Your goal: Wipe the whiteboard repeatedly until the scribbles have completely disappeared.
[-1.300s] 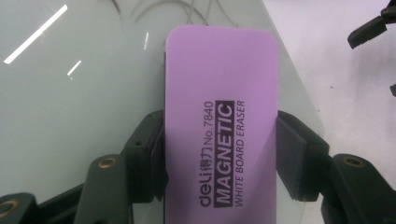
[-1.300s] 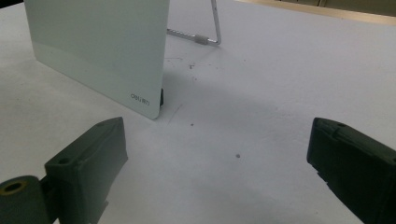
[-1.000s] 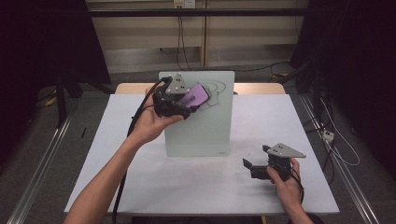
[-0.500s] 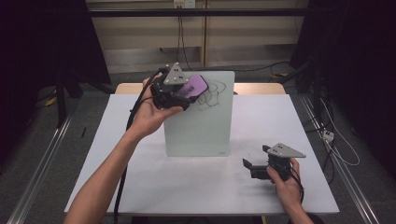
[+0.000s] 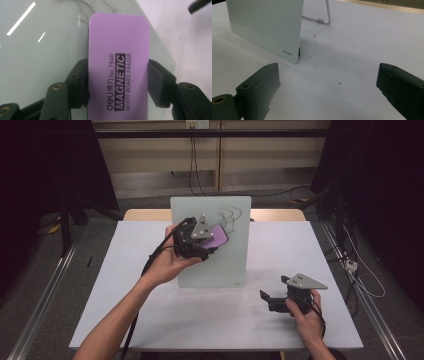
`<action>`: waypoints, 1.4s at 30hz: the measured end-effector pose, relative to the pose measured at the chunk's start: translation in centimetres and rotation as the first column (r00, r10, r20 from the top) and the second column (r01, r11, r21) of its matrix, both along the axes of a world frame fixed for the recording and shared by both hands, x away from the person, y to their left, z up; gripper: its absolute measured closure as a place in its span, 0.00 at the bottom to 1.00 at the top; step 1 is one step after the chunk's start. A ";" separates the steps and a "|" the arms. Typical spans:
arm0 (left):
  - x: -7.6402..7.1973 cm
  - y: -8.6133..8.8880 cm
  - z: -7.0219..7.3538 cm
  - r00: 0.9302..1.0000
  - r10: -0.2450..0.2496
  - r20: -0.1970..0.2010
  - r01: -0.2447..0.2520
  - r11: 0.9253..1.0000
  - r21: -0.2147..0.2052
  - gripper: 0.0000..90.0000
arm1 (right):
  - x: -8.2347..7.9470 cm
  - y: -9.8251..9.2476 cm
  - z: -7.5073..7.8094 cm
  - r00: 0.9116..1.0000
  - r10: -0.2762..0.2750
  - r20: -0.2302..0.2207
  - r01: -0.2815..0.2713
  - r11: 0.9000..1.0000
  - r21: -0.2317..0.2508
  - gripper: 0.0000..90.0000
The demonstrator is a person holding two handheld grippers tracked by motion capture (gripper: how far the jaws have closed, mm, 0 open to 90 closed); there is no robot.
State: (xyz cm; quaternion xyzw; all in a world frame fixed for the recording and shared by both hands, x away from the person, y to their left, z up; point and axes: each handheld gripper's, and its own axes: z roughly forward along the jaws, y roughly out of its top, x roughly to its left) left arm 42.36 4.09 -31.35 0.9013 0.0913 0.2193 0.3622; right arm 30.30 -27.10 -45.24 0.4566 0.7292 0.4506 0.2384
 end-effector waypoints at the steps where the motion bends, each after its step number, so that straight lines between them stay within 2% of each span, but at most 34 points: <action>1: -0.2 -0.1 -0.4 1.000 -0.003 -0.003 0.003 1.000 0.013 0.45 | 0.0 0.0 0.0 1.000 -0.001 0.001 0.001 1.000 0.000 0.06; 5: -0.6 -0.8 -1.7 0.999 -0.037 -0.039 0.039 0.998 0.048 0.45 | 0.0 0.0 0.0 1.000 -0.002 0.000 0.002 1.000 -0.001 0.06; 8: -0.8 -1.1 -2.2 0.998 -0.046 -0.042 0.049 0.996 0.080 0.45 | 0.0 0.0 0.0 1.000 -0.002 -0.001 0.002 1.000 -0.001 0.06; 11: -0.6 -1.0 -2.1 0.997 -0.045 -0.061 0.048 0.997 0.053 0.45 | 0.0 0.0 0.0 1.000 -0.002 0.001 0.002 1.000 -0.001 0.06; 15: -0.2 -0.5 -0.8 0.999 -0.015 -0.042 0.016 1.000 0.022 0.45 | 0.0 -0.1 0.0 1.000 -0.002 0.001 0.002 1.000 0.001 0.06; 19: 0.5 -0.1 1.1 1.000 0.011 -0.024 -0.011 1.000 -0.002 0.45 | 0.0 0.0 0.0 1.000 -0.001 0.001 0.001 1.000 -0.001 0.06; 24: 1.5 0.2 3.8 0.999 0.044 0.010 -0.044 0.998 -0.037 0.45 | 0.0 0.0 0.0 1.000 0.001 0.003 -0.001 1.000 -0.001 0.06; 27: 2.2 0.4 5.0 0.999 0.054 0.007 -0.053 0.996 -0.067 0.45 | 0.0 -0.1 0.0 1.000 -0.002 0.000 0.002 1.000 0.004 0.06; 32: 2.4 -0.1 5.7 0.998 0.060 0.031 -0.057 0.995 -0.086 0.45 | 0.0 -0.1 0.0 1.000 -0.002 0.000 0.002 1.000 0.004 0.06; 42: 2.9 -0.3 6.3 0.999 0.044 0.003 -0.044 0.990 -0.131 0.45 | 0.0 0.0 0.0 1.000 -0.001 -0.002 0.001 1.000 0.003 0.06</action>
